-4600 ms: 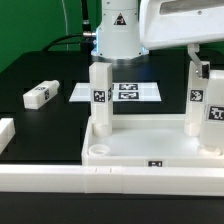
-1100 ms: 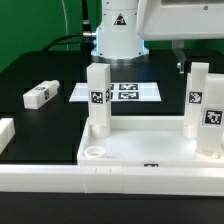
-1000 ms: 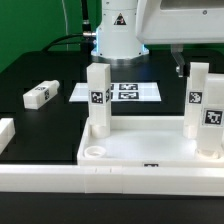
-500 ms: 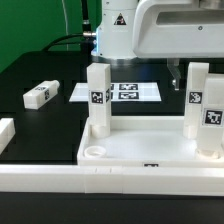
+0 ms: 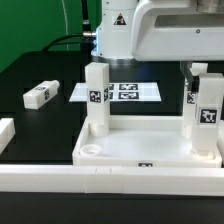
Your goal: Assemble desk
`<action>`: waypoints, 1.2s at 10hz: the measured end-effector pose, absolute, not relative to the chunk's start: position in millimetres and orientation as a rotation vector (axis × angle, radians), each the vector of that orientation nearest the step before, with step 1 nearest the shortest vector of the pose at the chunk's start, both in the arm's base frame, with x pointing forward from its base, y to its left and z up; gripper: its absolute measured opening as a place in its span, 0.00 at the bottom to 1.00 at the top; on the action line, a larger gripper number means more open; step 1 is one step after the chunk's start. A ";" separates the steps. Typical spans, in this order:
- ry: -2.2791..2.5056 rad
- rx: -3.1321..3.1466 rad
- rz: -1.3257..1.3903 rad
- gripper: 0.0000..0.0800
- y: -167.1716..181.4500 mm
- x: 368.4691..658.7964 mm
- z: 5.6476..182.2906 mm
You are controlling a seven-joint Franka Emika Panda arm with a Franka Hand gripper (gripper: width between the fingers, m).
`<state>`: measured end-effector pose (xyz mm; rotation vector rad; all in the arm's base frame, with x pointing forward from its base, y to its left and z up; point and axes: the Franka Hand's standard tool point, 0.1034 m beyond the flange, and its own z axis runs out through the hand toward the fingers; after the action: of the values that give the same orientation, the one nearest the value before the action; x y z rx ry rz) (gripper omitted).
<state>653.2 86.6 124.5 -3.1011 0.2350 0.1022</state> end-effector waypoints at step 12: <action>1.379 -2.743 0.060 0.36 86.8 657.9 122.7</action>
Offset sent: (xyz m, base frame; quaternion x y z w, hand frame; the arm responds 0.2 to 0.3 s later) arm 0.0000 0.0000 0.0000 0.0000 0.0000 0.1296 0.9916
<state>657.9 86.8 122.7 -2.7426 1.3786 0.0596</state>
